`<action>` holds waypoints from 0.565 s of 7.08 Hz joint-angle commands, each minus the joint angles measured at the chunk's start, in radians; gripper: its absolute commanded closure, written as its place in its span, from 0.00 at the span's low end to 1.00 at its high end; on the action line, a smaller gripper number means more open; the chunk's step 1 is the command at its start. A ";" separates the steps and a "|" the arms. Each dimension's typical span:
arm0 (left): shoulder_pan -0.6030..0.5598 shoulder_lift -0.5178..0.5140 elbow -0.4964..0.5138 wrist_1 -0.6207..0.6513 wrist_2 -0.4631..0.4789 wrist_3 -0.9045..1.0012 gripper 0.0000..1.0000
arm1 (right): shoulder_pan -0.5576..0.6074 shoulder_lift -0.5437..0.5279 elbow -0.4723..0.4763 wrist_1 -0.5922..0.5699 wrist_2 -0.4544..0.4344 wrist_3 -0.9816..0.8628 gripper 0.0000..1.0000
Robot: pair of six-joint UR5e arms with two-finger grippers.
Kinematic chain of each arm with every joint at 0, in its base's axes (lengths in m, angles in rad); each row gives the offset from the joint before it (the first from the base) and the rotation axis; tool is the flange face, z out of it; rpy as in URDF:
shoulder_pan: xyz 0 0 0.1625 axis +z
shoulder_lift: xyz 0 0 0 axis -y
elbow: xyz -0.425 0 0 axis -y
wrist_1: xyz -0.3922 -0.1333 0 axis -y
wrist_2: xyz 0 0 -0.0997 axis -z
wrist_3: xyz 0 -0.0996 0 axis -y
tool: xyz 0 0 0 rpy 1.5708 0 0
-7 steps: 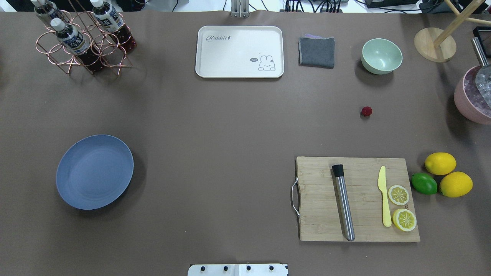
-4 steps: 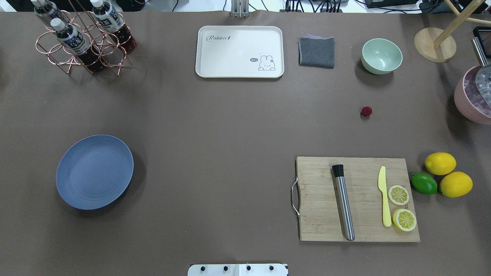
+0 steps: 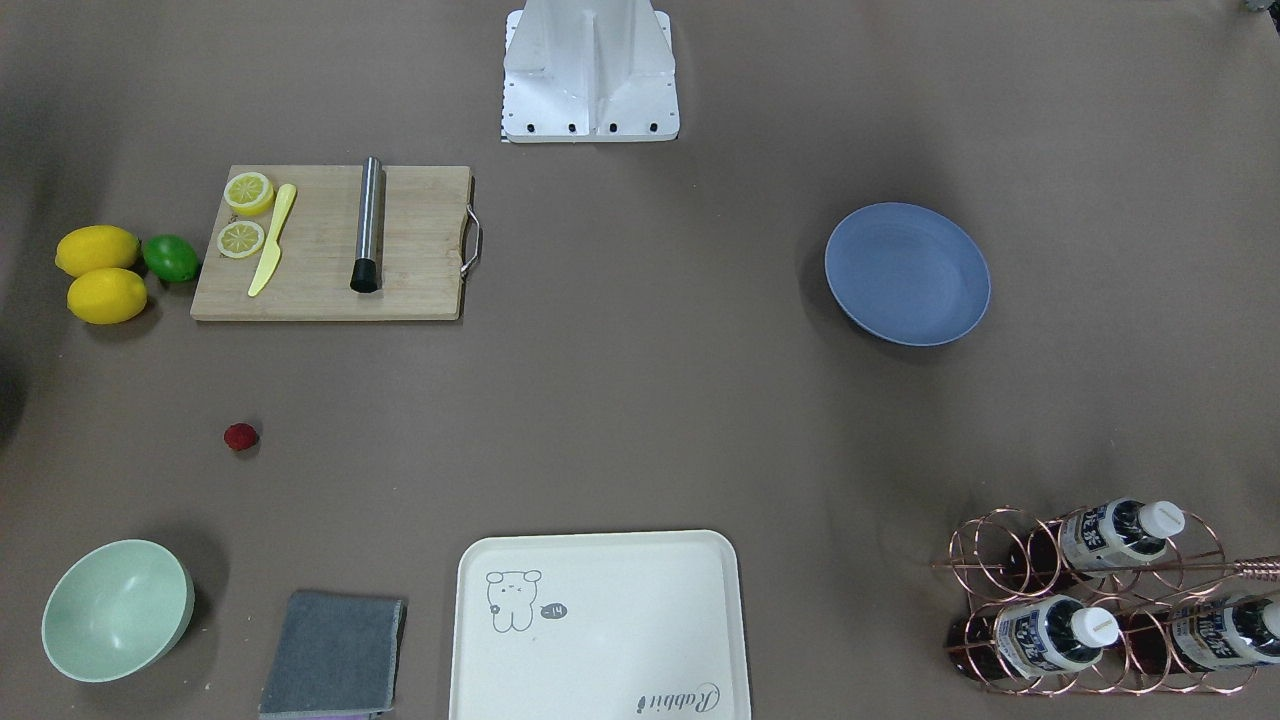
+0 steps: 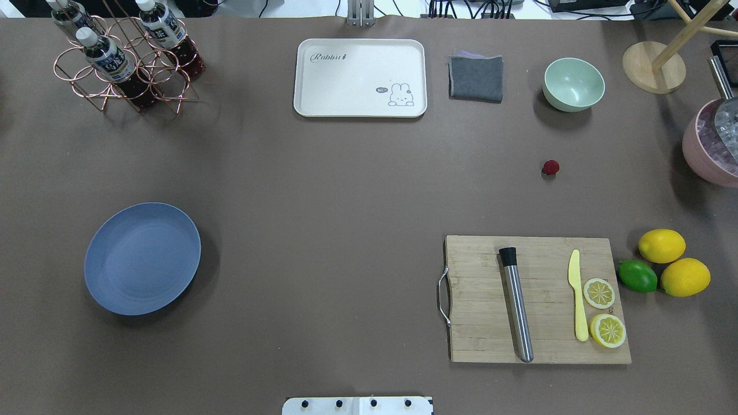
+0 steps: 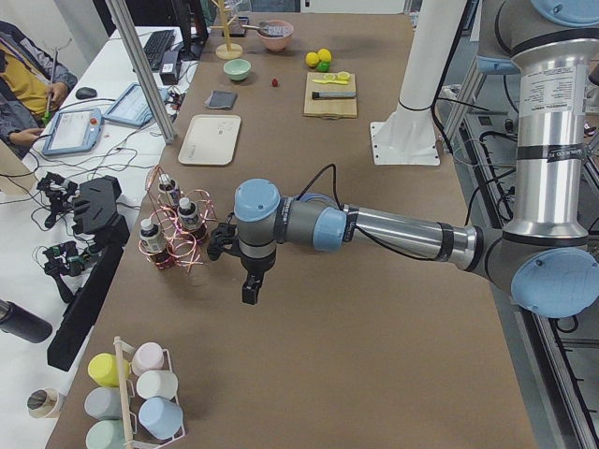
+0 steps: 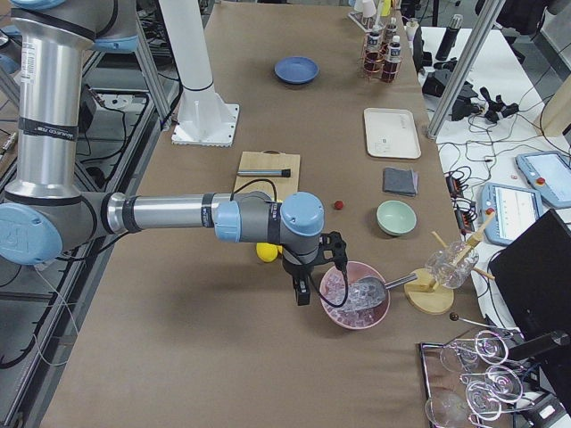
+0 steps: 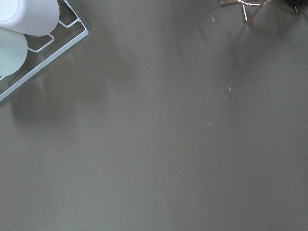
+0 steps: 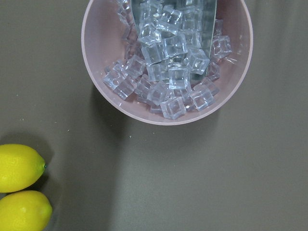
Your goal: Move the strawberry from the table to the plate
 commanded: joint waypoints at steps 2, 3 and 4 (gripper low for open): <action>0.001 -0.002 -0.004 0.003 -0.004 -0.008 0.03 | 0.000 0.000 0.001 0.000 0.000 0.000 0.00; 0.003 0.000 0.002 0.000 -0.002 -0.021 0.03 | -0.003 0.000 0.000 0.000 0.000 0.000 0.00; 0.019 0.000 -0.004 -0.002 -0.011 -0.052 0.03 | -0.009 0.000 0.000 0.000 0.000 0.000 0.00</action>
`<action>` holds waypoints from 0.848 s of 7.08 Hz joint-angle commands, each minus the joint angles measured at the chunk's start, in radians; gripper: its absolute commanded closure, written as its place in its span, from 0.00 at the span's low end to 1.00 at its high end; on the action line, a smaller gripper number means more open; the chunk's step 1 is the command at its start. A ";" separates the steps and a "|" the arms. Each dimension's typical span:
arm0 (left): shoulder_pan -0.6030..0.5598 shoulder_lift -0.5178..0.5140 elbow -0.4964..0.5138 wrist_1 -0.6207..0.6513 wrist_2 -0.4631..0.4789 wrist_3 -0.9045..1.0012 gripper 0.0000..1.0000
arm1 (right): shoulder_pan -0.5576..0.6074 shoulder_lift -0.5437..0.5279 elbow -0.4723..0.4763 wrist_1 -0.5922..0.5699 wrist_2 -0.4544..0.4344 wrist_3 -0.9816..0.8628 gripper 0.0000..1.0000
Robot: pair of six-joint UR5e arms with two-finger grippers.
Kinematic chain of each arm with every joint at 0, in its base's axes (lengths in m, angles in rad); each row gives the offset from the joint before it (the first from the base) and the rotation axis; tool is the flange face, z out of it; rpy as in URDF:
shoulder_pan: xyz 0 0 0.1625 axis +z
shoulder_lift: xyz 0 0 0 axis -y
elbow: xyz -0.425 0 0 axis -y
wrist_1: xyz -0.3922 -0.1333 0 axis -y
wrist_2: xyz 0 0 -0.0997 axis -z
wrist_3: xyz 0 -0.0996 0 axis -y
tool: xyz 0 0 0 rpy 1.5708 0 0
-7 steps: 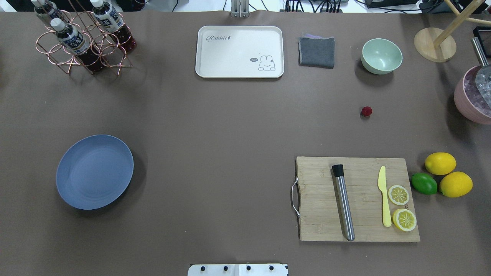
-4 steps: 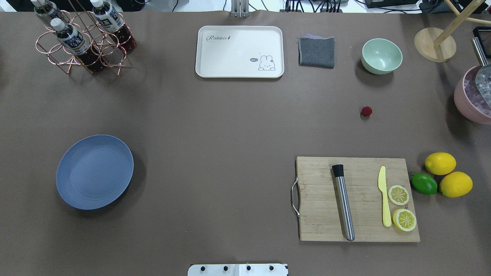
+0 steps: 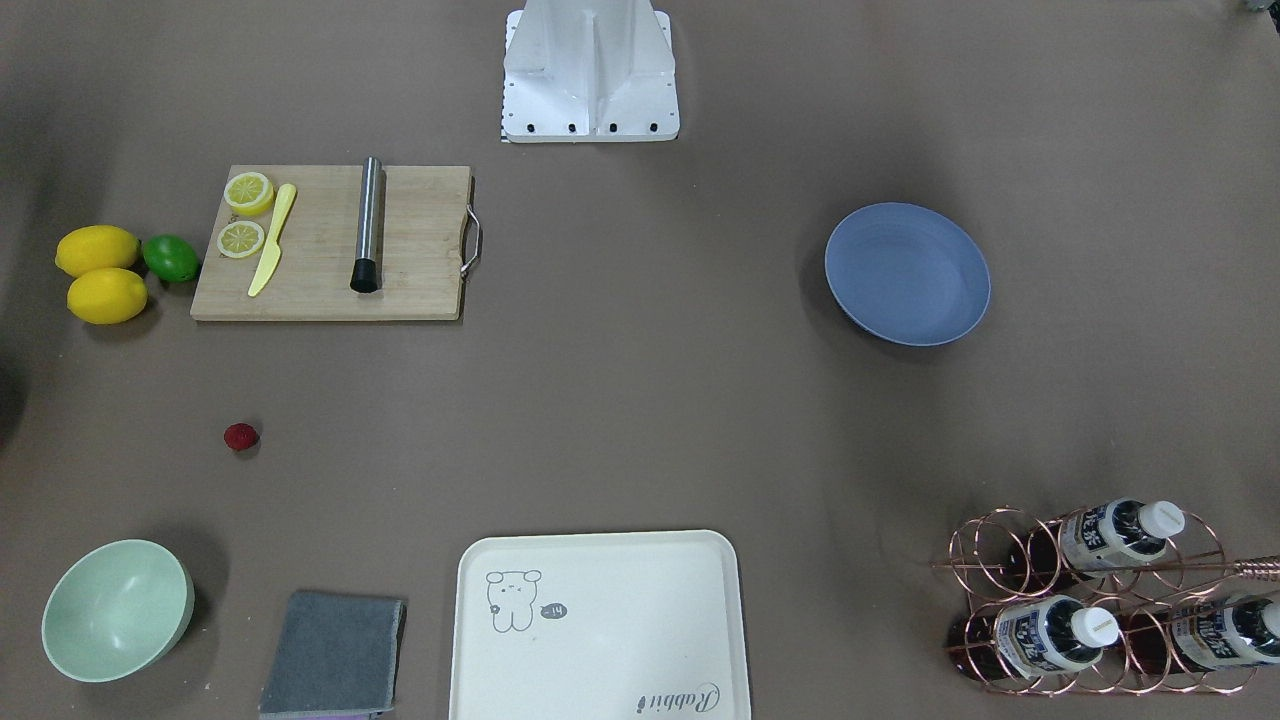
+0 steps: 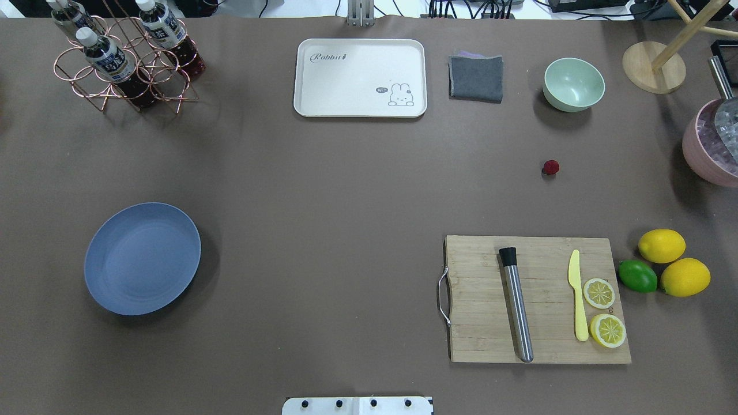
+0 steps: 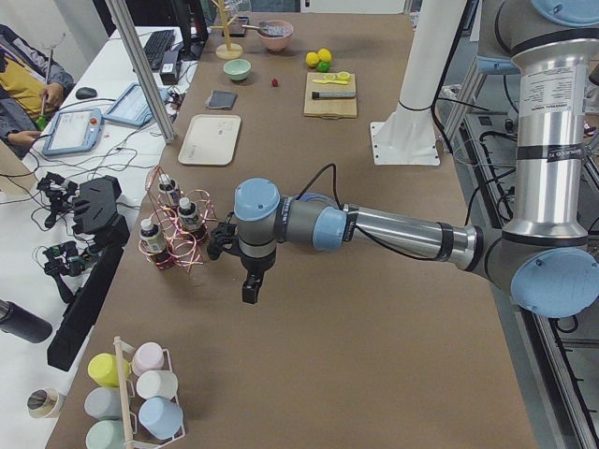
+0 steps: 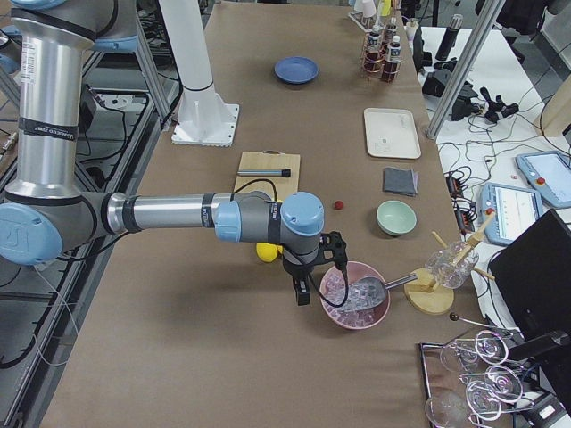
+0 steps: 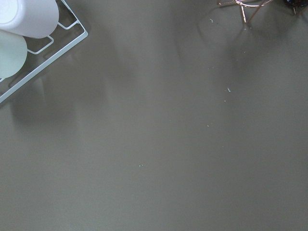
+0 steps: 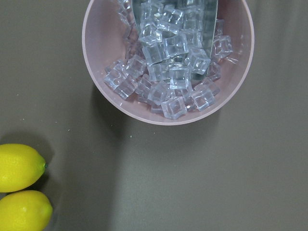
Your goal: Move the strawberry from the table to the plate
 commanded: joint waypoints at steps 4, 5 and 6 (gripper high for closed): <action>0.329 0.032 0.046 -0.441 -0.016 -0.579 0.03 | -0.074 0.038 0.032 0.002 0.064 0.123 0.00; 0.408 0.045 0.048 -0.550 -0.002 -0.723 0.03 | -0.102 0.070 0.033 0.000 0.063 0.179 0.00; 0.490 0.062 0.045 -0.634 0.049 -0.827 0.03 | -0.130 0.095 0.032 0.002 0.058 0.245 0.00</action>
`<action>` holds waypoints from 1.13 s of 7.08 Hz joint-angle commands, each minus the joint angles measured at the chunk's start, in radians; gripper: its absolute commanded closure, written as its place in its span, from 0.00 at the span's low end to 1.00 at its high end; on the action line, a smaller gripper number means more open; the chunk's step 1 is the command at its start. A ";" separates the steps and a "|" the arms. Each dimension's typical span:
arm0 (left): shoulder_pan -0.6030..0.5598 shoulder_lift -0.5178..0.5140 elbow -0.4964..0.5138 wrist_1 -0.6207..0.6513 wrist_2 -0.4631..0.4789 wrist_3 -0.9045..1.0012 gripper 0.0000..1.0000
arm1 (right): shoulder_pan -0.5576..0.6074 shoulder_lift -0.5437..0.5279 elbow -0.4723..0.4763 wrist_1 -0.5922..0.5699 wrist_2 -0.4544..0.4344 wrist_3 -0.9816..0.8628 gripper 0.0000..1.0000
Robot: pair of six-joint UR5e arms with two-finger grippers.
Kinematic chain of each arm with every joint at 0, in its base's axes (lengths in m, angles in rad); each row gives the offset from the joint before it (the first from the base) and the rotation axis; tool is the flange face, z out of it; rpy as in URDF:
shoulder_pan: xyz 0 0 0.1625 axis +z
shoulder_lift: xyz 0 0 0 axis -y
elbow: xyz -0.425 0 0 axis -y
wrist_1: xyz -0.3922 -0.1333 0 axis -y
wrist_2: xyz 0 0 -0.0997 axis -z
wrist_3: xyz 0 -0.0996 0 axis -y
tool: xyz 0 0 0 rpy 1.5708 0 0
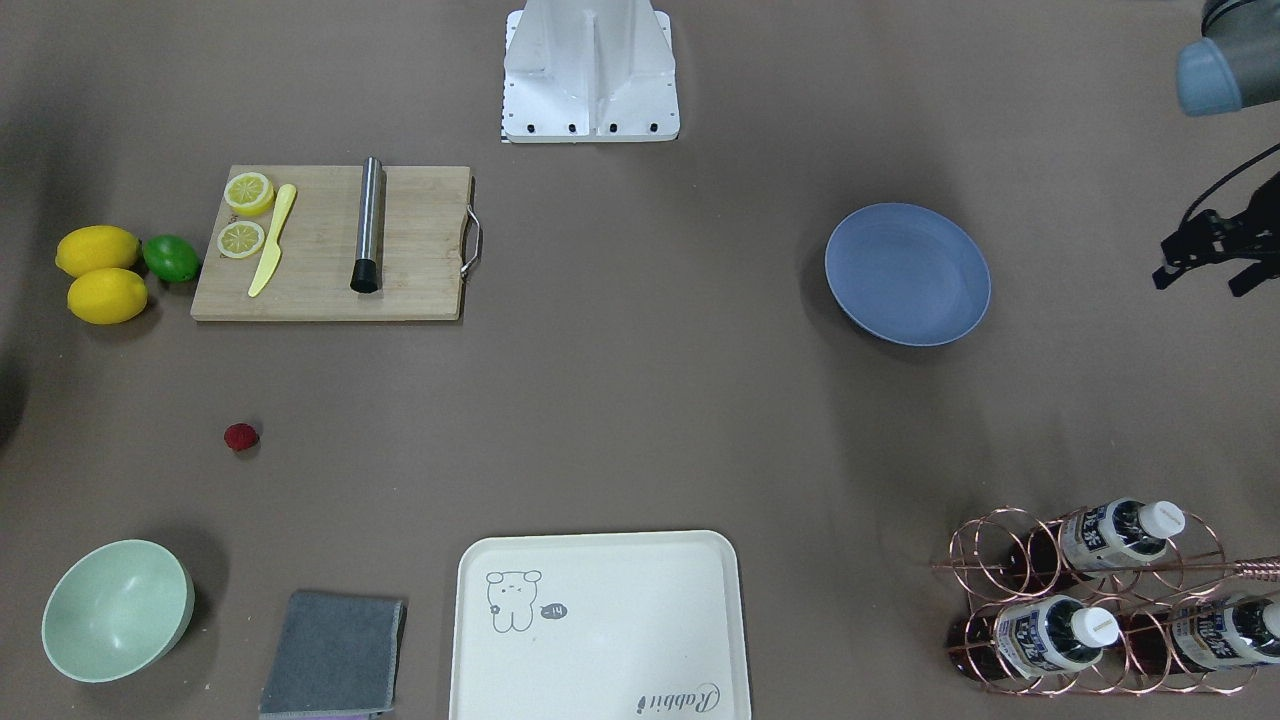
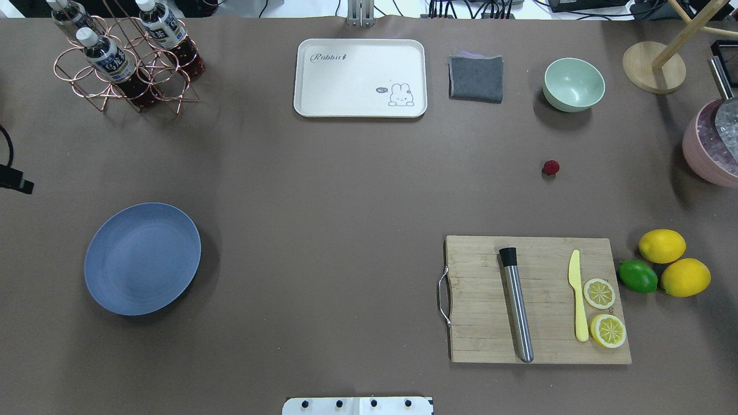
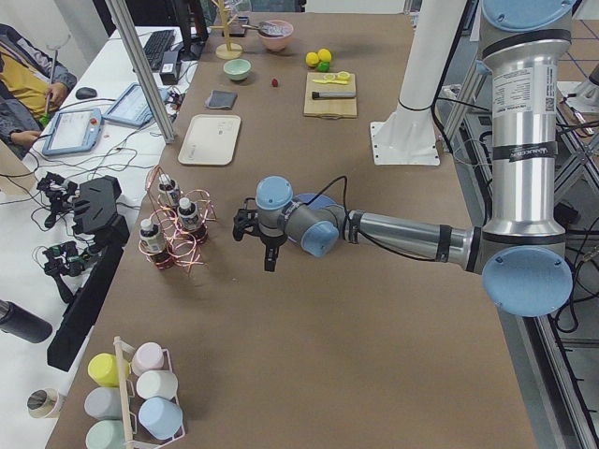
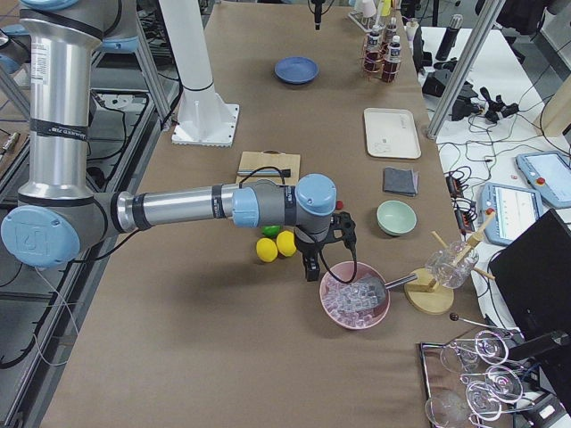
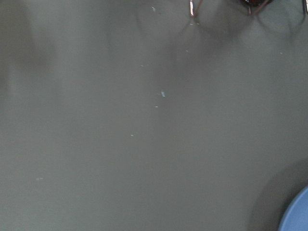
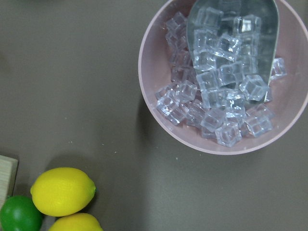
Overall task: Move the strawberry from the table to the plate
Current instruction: 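Move the left gripper to the blue plate's rim and grip it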
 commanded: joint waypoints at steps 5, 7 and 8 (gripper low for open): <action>0.325 0.022 0.013 -0.163 0.187 -0.248 0.17 | -0.056 0.034 -0.001 -0.001 -0.003 0.088 0.00; 0.342 0.010 0.010 -0.163 0.186 -0.314 0.89 | -0.056 0.034 -0.001 -0.001 -0.004 0.086 0.00; 0.340 0.010 0.013 -0.162 0.180 -0.312 1.00 | -0.056 0.034 -0.001 -0.001 -0.004 0.086 0.00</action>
